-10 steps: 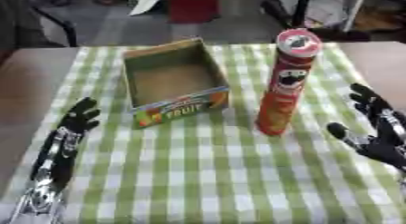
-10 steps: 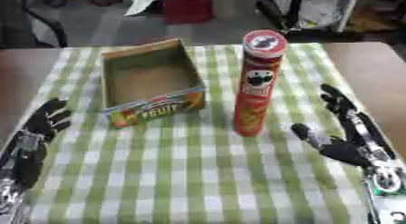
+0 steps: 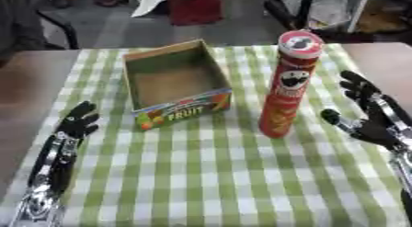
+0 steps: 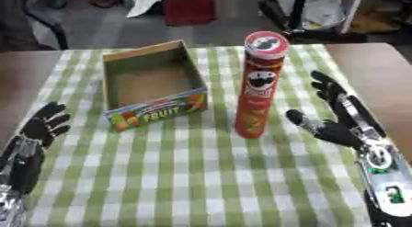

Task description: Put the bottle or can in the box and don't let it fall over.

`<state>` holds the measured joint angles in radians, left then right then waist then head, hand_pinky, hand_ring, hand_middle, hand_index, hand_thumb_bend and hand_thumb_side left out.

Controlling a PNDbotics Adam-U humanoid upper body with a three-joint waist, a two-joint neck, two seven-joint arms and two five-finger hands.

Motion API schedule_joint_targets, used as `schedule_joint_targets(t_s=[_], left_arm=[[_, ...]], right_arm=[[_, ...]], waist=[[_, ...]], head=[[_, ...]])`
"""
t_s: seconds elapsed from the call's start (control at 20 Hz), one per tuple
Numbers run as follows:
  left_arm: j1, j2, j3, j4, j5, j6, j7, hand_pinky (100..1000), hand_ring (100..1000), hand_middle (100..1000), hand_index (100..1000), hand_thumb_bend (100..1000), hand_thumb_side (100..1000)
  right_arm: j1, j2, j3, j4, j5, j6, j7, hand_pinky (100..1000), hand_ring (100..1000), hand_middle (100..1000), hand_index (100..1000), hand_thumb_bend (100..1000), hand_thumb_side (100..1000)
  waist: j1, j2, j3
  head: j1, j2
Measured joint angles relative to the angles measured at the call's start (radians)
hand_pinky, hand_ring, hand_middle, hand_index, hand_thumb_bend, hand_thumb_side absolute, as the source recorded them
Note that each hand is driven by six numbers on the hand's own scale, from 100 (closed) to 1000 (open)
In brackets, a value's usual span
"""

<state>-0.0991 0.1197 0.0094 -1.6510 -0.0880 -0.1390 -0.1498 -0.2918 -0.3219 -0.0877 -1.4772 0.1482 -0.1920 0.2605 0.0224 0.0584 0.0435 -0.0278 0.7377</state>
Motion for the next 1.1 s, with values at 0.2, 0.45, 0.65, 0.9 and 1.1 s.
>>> schedule_joint_targets(t_s=[0.2, 0.45, 0.65, 0.9, 1.1], left_arm=[[0.000, 0.000, 0.000, 0.003, 0.000, 0.001, -0.001, 895, 897, 893, 967, 599, 897], [0.000, 0.000, -0.003, 0.005, 0.000, 0.001, -0.002, 895, 897, 894, 967, 600, 897], [0.000, 0.000, -0.006, 0.005, 0.000, 0.001, -0.002, 894, 897, 894, 967, 600, 897], [0.000, 0.000, -0.006, 0.005, 0.000, 0.001, -0.004, 894, 897, 894, 967, 600, 897], [0.000, 0.000, -0.006, 0.005, 0.000, 0.000, -0.006, 894, 897, 894, 967, 600, 897]], right_arm=[[-0.035, -0.003, 0.017, 0.044, -0.018, -0.014, 0.011, 1000, 1000, 1000, 1000, 657, 486], [-0.068, -0.003, 0.031, 0.079, -0.022, -0.023, 0.025, 1000, 1000, 1000, 1000, 656, 484], [-0.086, 0.001, 0.034, 0.096, -0.024, -0.025, 0.035, 1000, 1000, 1000, 1000, 656, 482], [-0.096, 0.006, 0.040, 0.108, -0.024, -0.028, 0.047, 1000, 1000, 1000, 1000, 657, 479], [-0.104, 0.011, 0.047, 0.116, -0.024, -0.029, 0.057, 1000, 1000, 1000, 1000, 657, 477]], waist=[[0.000, 0.000, 0.005], [0.000, 0.000, 0.010], [0.001, 0.000, 0.012], [0.001, 0.000, 0.012], [0.004, 0.000, 0.012]], head=[[-0.001, 0.000], [-0.005, 0.000], [-0.006, 0.000], [-0.009, 0.000], [-0.009, 0.000]])
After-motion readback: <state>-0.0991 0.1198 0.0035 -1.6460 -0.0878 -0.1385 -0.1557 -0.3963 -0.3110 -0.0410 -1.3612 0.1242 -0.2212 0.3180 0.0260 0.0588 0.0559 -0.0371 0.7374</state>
